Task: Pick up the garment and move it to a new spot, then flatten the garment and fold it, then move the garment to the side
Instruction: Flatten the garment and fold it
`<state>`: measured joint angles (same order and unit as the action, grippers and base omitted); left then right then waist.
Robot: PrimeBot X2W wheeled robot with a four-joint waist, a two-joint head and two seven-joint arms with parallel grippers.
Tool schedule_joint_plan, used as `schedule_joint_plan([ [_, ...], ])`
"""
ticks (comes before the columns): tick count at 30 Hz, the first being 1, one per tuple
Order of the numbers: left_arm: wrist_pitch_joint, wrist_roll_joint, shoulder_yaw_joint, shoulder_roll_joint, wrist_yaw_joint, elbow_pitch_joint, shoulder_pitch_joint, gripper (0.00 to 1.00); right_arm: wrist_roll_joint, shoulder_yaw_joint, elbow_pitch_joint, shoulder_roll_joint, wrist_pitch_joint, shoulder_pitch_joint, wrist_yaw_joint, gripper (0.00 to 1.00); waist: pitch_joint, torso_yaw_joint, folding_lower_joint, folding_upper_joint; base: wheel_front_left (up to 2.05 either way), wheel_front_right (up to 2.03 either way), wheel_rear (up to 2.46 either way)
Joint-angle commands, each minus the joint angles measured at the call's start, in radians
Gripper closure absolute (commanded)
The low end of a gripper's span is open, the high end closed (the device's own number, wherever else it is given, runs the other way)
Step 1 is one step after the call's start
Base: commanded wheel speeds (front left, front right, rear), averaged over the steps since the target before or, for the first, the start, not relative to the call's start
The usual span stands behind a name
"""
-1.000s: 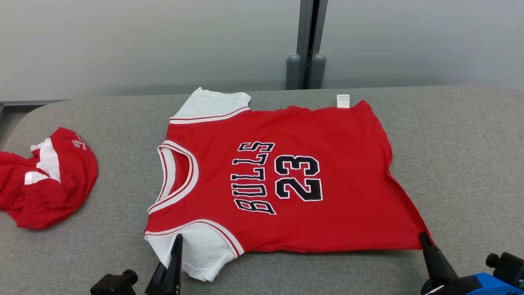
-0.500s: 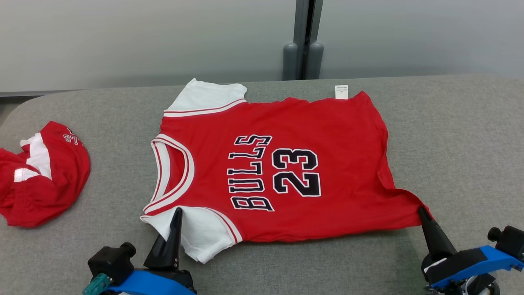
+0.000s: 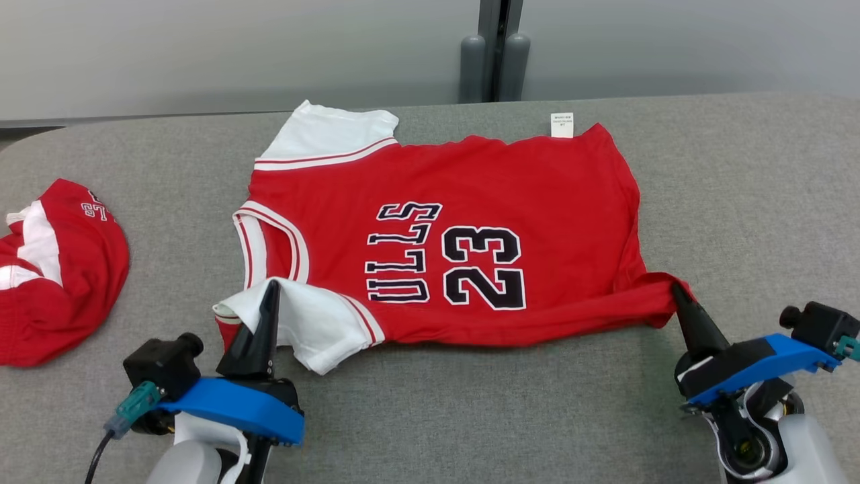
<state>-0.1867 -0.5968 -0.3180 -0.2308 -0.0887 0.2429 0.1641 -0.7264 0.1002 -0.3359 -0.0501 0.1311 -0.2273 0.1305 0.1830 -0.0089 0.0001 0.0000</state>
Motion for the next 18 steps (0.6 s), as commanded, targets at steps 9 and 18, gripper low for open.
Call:
schedule_joint_plan([
  [9, 0.008, -0.013, -0.006, -0.013, -0.021, 0.111, 0.151, 1.00, 0.075, -0.001, -0.107, -0.001, 0.005, -0.165, 0.000, 1.00, 0.064, 0.001, -0.0001, 0.0000, 0.00, 0.00, 0.00],
  [18, -0.019, -0.004, -0.029, -0.019, -0.034, 0.235, 0.266, 0.31, 0.122, -0.027, -0.191, -0.003, -0.046, -0.261, 0.000, 0.00, 0.105, 0.002, -0.0001, 0.0000, 0.00, 0.00, 0.00],
])
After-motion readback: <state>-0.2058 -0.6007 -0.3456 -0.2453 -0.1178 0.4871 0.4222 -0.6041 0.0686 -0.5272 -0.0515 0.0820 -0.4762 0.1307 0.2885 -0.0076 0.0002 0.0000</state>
